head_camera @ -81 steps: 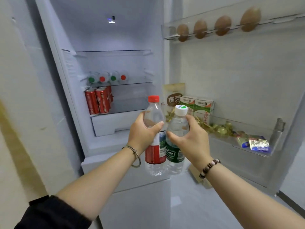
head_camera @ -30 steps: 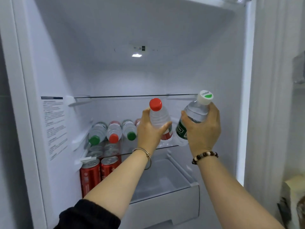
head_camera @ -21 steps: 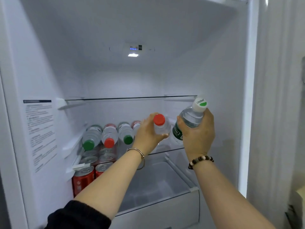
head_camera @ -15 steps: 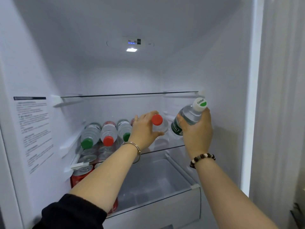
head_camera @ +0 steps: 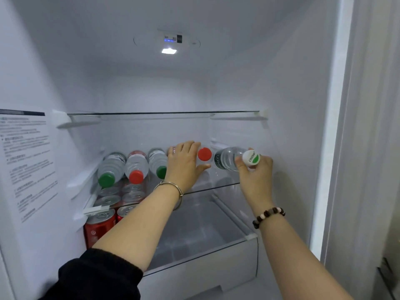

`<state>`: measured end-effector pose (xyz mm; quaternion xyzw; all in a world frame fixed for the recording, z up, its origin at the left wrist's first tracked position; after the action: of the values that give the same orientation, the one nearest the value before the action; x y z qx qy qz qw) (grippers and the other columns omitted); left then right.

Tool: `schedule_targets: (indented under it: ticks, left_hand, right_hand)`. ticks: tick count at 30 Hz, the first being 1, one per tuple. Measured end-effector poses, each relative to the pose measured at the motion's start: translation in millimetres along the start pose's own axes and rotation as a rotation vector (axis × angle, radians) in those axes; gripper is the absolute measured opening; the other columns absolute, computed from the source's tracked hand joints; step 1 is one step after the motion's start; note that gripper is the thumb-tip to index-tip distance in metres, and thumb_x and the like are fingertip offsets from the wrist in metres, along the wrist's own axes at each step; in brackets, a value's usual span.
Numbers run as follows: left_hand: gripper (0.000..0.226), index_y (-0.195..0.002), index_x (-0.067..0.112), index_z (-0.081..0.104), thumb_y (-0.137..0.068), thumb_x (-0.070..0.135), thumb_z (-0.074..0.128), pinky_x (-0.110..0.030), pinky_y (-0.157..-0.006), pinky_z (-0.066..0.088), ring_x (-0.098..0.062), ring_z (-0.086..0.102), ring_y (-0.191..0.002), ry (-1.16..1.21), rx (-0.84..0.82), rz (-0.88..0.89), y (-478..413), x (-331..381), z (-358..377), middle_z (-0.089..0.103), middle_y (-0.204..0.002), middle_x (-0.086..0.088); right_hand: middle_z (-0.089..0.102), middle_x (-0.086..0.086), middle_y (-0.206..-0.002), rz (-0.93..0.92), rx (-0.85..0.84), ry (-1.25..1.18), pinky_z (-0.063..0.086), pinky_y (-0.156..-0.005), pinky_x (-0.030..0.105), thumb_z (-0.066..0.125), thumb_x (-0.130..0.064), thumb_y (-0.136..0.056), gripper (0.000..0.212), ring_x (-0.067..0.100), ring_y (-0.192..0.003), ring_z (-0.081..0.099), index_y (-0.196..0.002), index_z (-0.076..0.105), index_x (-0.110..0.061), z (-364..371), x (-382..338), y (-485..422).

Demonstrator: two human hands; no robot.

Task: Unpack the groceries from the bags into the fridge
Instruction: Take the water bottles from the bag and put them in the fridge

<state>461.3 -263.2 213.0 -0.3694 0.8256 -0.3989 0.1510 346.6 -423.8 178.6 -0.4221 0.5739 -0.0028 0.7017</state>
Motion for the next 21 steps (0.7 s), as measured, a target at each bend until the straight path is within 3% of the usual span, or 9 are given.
schedule_targets:
  ticks: [3, 7, 11, 16, 21]
  left_hand:
    - [0.066, -0.136, 0.015, 0.044, -0.083, 0.051, 0.060, -0.036, -0.104, 0.033, -0.023, 0.043, -0.121, 0.034, -0.002, 0.053, 0, 5, 3, 0.047, -0.133, -0.004]
    - [0.064, -0.119, 0.011, 0.061, -0.070, 0.049, 0.076, -0.042, -0.092, 0.045, -0.028, 0.054, -0.104, 0.065, 0.019, 0.122, 2, 12, 0, 0.058, -0.117, -0.007]
    - [0.059, -0.113, 0.016, 0.065, -0.067, 0.052, 0.077, -0.042, -0.082, 0.053, -0.023, 0.061, -0.100, 0.098, -0.031, 0.226, 8, 28, 3, 0.063, -0.115, -0.003]
    - [0.072, -0.125, 0.025, 0.059, -0.066, 0.064, 0.070, -0.037, -0.094, 0.049, -0.016, 0.056, -0.112, 0.091, -0.100, 0.235, 10, 27, 6, 0.062, -0.124, 0.005]
    - [0.086, -0.135, 0.023, 0.049, -0.065, 0.072, 0.062, -0.034, -0.106, 0.037, -0.014, 0.042, -0.129, 0.092, -0.162, 0.213, 14, 28, 6, 0.051, -0.138, 0.006]
  right_hand:
    - [0.045, -0.003, -0.111, -0.025, 0.006, 0.091, 0.038, -0.063, 0.003, 0.073, -0.020, -0.080, 0.047, 0.007, -0.085, 0.052, -0.125, 0.058, -0.018, -4, -4, 0]
    - [0.058, 0.000, -0.111, -0.022, 0.084, 0.158, 0.050, -0.079, 0.025, 0.072, -0.024, -0.079, 0.041, 0.009, -0.086, 0.055, -0.118, 0.063, -0.018, -11, -3, 3]
    - [0.066, -0.001, -0.108, 0.013, 0.109, 0.164, 0.051, -0.083, 0.030, 0.072, -0.022, -0.078, 0.040, 0.014, -0.093, 0.061, -0.117, 0.064, -0.015, -13, 8, 5]
    - [0.060, -0.014, -0.075, 0.036, 0.080, 0.123, 0.052, -0.065, 0.029, 0.069, -0.021, -0.082, 0.013, 0.010, -0.071, 0.060, -0.093, 0.063, -0.025, -14, 19, 12]
    - [0.057, -0.019, -0.074, 0.028, 0.023, 0.091, 0.046, -0.057, 0.018, 0.064, -0.018, -0.085, 0.016, 0.001, -0.065, 0.056, -0.092, 0.056, -0.030, -12, 15, 16]
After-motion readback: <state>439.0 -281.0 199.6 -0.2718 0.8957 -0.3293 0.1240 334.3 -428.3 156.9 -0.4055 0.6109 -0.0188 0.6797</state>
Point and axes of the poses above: each hand's wrist, its own y-axis away from the middle knuckle, its own z-axis out of the palm, x = y × z, the point moved 10 cm from there along -y, towards the middle knuckle
